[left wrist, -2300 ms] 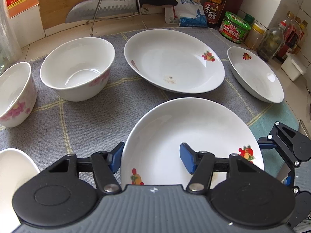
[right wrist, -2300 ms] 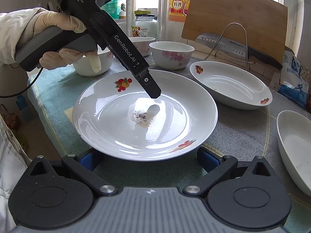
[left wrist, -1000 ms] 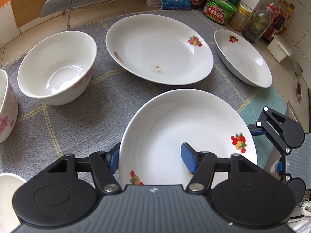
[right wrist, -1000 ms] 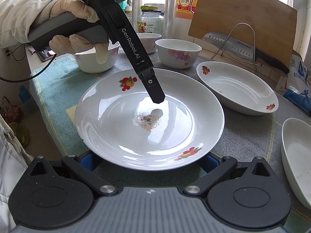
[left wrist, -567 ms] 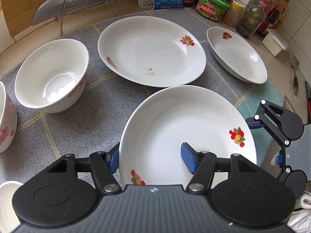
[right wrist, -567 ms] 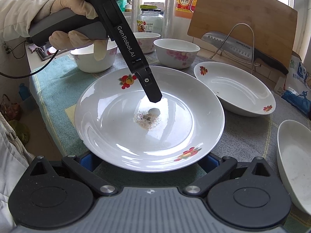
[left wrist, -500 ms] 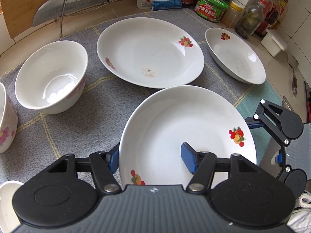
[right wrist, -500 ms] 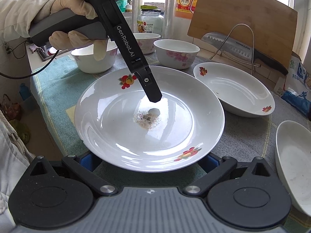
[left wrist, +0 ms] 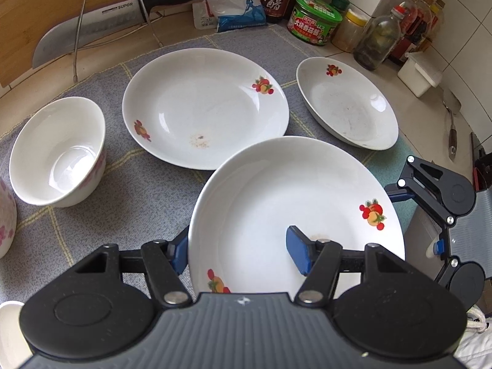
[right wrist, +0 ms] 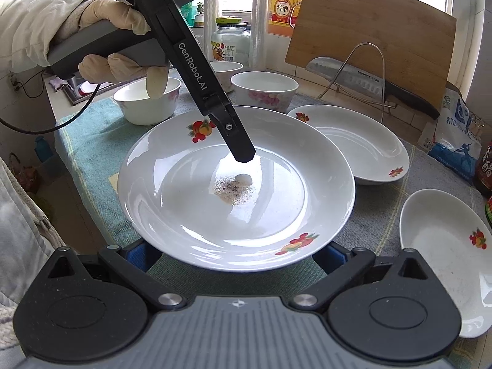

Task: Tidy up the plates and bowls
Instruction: 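Carry the stained plate with the left gripper over a flower-print plate, then lower the stained plate onto the flower-print plate and open the left gripper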

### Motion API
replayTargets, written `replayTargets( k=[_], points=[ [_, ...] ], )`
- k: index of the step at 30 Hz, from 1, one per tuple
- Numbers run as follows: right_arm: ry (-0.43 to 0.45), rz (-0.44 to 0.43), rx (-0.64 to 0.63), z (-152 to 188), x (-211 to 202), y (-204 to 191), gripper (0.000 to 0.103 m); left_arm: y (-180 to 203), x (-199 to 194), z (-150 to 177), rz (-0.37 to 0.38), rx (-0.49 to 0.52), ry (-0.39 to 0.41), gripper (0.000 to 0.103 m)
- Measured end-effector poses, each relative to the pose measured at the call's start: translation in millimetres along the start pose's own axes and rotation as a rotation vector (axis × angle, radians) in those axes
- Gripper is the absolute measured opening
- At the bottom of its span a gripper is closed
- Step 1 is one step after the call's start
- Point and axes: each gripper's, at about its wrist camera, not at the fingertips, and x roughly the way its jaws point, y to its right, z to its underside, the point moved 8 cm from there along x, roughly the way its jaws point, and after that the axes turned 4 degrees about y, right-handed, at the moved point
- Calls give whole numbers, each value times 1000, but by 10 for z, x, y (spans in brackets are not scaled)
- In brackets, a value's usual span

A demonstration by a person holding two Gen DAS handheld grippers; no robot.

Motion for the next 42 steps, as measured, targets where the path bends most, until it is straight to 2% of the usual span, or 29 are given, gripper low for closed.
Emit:
replayTargets(
  k=[10, 24, 33, 42],
  points=[
    [18, 57, 23, 66, -268, 392, 103, 373, 140, -403, 26, 63, 26, 62],
    [16, 182, 87, 361, -630, 1046, 103, 928, 682, -1101, 96, 200, 18, 62],
    [4, 239, 138, 566, -756, 1370, 103, 1188, 1022, -1327, 131, 256, 0, 62],
    [-5, 251, 182, 638, -755, 1535, 103, 1235, 1297, -1452, 149, 260, -21, 62]
  ],
)
